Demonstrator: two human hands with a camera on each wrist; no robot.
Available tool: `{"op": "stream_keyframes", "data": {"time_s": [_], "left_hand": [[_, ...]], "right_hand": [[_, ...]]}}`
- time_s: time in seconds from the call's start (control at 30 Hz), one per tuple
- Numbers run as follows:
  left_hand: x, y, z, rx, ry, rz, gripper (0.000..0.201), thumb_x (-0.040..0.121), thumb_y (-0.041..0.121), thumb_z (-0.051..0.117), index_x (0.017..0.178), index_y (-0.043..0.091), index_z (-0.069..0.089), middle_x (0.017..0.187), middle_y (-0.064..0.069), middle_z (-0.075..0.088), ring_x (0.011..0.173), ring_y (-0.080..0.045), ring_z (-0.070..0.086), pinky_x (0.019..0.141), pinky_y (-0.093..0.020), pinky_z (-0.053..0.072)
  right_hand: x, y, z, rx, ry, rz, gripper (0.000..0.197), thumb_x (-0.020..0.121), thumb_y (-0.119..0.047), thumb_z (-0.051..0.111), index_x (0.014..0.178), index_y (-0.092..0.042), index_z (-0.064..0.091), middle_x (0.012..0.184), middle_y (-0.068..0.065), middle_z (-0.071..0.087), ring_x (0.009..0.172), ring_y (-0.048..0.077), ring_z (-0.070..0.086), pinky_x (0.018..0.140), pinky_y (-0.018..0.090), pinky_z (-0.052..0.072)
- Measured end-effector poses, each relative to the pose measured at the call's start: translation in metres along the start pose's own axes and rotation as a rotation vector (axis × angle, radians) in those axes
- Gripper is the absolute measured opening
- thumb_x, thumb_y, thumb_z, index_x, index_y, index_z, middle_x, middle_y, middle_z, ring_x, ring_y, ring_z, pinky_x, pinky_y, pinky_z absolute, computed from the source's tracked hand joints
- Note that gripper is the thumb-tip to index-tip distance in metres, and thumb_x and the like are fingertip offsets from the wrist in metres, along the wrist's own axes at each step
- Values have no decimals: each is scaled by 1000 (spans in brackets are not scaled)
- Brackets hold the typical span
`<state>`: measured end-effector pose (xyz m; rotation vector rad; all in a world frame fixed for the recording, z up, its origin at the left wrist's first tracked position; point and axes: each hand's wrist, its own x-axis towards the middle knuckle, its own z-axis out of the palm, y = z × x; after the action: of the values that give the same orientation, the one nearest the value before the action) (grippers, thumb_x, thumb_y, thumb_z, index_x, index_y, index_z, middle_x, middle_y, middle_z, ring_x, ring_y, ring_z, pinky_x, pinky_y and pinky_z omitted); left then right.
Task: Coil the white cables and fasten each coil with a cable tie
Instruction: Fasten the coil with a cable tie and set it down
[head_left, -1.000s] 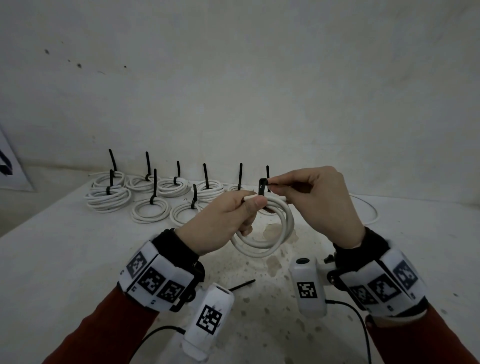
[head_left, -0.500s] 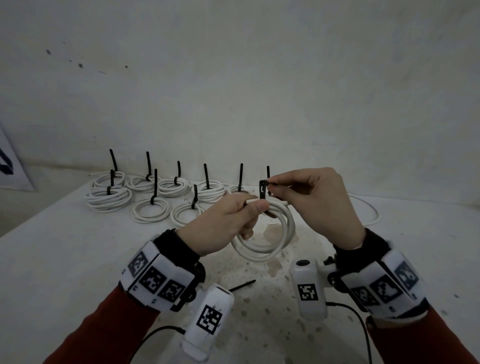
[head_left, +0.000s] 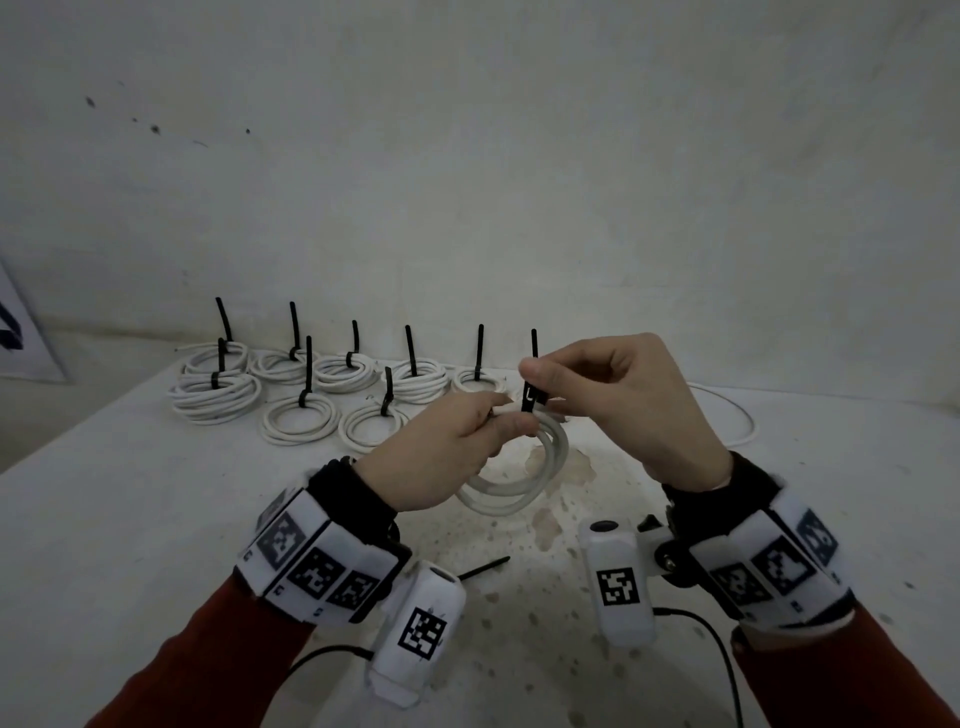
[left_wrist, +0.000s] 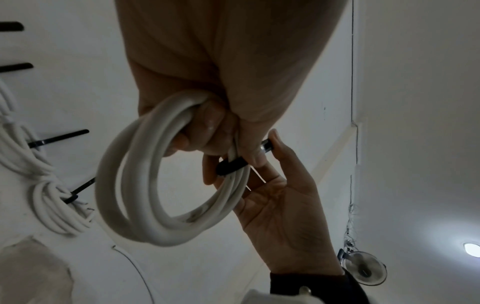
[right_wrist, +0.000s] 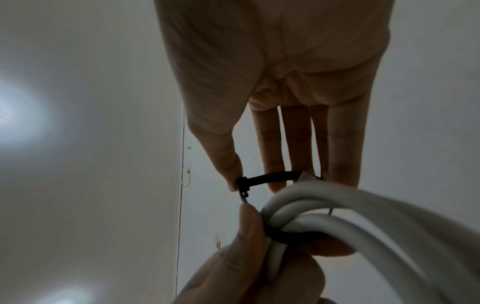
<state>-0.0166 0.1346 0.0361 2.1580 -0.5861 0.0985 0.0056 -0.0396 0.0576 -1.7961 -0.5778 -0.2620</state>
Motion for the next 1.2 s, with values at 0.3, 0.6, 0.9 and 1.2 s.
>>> {"op": "stream_keyframes", "data": {"time_s": [0.3, 0.6, 0.9, 1.2], "left_hand": [[1, -2, -4, 0, 33, -20, 43, 96, 32, 48, 91, -10, 51, 58, 2, 40, 53, -12, 38, 57, -33, 36], [2, -4, -3, 88, 55, -2, 37, 96, 28, 48, 89, -7, 53, 63, -7, 42, 52, -6, 38, 55, -23, 33], [3, -14, 2, 215, 129, 133, 53, 85, 52, 41, 90, 2, 57, 72, -18, 59, 66, -26, 53, 62, -33, 37], [5, -11, 1, 465, 218, 144, 40, 94, 42, 40, 113, 9, 51, 94, -8, 67, 85, -28, 60, 67, -36, 38]], "right_hand": [[-1, 0, 8, -94, 59, -72, 17, 83, -34, 72, 78, -19, 79, 71, -6, 74, 70, 13, 72, 76, 44, 58], [0, 1, 10, 64, 49, -31, 8, 83, -15, 73, 92, -15, 73, 78, 4, 75, 77, 21, 73, 81, 46, 58], [-1, -1, 5, 312, 48, 31, 36, 81, 6, 69, 109, -9, 52, 83, 12, 65, 74, 33, 72, 69, 37, 60], [-1, 4, 9, 108, 104, 143, 23, 76, -15, 79, 91, -9, 62, 80, 10, 65, 68, 26, 68, 71, 35, 57]]}}
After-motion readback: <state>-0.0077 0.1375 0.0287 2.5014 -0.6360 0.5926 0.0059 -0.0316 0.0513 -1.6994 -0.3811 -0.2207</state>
